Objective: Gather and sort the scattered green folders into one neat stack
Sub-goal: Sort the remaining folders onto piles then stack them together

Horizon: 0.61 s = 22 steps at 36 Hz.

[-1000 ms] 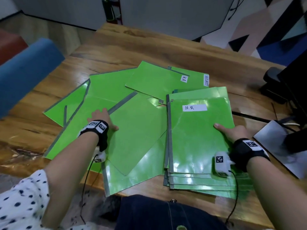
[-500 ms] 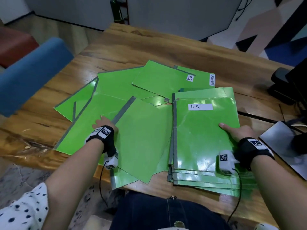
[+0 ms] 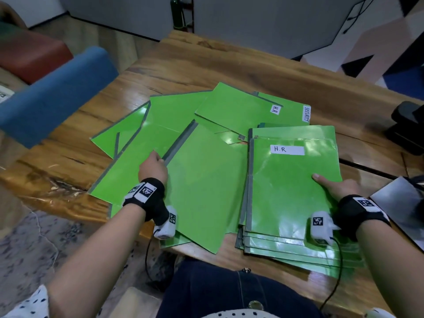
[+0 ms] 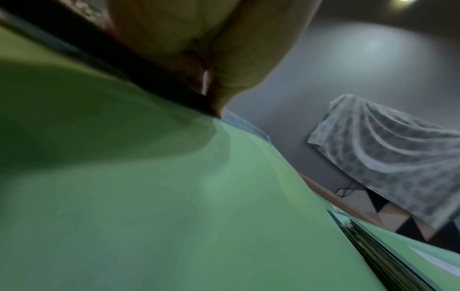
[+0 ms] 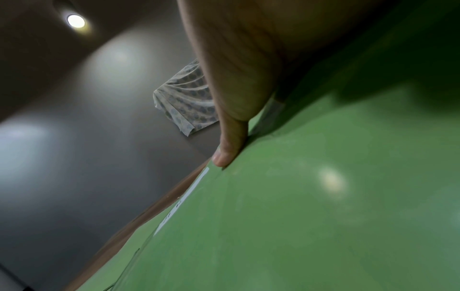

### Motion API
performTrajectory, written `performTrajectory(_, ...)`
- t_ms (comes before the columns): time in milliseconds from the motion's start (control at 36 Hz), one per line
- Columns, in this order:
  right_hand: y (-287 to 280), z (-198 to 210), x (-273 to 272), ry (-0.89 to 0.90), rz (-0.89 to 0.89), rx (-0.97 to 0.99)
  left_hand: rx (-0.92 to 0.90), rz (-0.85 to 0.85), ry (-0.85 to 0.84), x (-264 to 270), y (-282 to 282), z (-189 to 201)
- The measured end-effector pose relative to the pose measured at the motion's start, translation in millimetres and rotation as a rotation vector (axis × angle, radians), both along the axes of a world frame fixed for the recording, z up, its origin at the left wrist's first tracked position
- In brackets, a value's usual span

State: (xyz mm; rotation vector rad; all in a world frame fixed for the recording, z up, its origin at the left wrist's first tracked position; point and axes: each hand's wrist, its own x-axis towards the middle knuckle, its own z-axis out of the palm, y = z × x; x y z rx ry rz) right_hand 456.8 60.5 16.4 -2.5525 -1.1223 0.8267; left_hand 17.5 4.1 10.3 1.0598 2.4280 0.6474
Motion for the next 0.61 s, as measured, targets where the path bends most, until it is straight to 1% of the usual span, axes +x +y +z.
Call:
performTrajectory(56, 1, 1, -1, 0.007, 0.006, 0.007, 0.038, 0.015, 0.046, 8, -2, 8)
performTrajectory(111, 2, 1, -1, 0.013, 0.006, 0.012, 0.040, 0.013, 0.103, 14, -3, 14)
performTrajectory(194, 3, 1, 0, 0.013, 0.005, 0.015, 0.069, -0.022, 0.234, 17, -2, 33)
performTrajectory(250, 3, 1, 0, 0.018, 0.001, 0.010, 0.135, -0.040, 0.309, 14, 4, 54)
performTrajectory(333, 2, 4, 0, 0.021, 0.008, -0.005, 0.238, -0.003, 0.330, 8, 13, 92)
performTrajectory(361, 1, 4, -1, 0.021, 0.008, -0.007, 0.264, 0.021, 0.300, 7, 15, 103)
performTrajectory(417, 0, 6, -2, 0.017, 0.012, -0.021, 0.295, 0.081, 0.161, 3, 21, 113)
performTrajectory(472, -1, 6, -2, 0.017, 0.013, -0.026, 0.253, 0.124, 0.016, -2, 23, 108)
performTrajectory(528, -1, 6, -2, 0.026, 0.006, -0.024, 0.157, 0.126, -0.066, -3, 19, 90)
performTrajectory(611, -1, 4, -2, 0.029, -0.006, -0.023, 0.010, 0.108, -0.137, 3, 1, 52)
